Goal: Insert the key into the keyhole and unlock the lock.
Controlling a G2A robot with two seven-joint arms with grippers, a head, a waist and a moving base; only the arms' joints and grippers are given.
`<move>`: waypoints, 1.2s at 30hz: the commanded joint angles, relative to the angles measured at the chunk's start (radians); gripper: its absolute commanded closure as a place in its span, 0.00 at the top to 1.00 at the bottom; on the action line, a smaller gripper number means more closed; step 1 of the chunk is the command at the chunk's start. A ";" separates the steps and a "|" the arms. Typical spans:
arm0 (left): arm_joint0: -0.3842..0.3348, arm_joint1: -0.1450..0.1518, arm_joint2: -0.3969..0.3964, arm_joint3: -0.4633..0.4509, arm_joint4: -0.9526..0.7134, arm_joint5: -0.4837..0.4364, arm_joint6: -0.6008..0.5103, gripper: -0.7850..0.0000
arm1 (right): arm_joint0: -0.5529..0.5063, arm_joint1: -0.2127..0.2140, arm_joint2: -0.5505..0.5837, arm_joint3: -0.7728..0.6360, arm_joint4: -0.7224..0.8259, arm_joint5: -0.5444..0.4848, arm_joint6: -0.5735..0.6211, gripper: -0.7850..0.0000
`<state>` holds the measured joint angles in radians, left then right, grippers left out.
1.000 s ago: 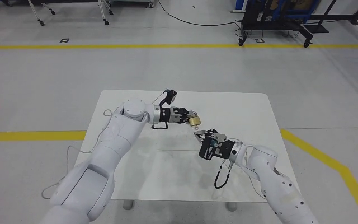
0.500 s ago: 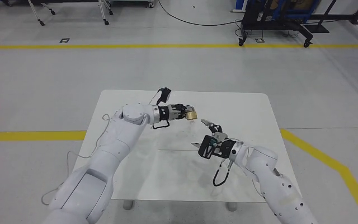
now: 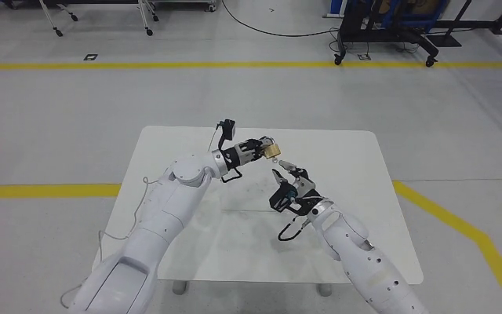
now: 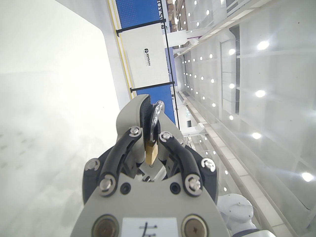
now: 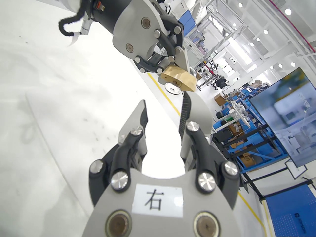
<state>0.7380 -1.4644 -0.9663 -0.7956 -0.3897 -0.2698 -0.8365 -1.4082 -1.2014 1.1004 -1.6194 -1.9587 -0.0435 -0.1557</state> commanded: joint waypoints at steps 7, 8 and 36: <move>-0.015 -0.012 0.013 0.035 -0.008 -0.007 -0.009 0.00 | 0.019 -0.009 -0.016 0.017 -0.023 0.047 0.002 0.00; -0.017 -0.012 0.012 0.040 -0.010 -0.008 -0.011 0.00 | 0.017 -0.010 -0.016 0.016 -0.026 0.051 0.000 0.01; -0.047 -0.030 0.007 0.115 -0.037 -0.004 -0.053 0.00 | -0.027 -0.024 -0.043 -0.062 -0.176 0.117 0.110 0.29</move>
<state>0.6919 -1.4941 -0.9603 -0.6811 -0.4298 -0.2744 -0.8907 -1.4371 -1.2238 1.0591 -1.6826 -2.1310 0.0708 -0.0534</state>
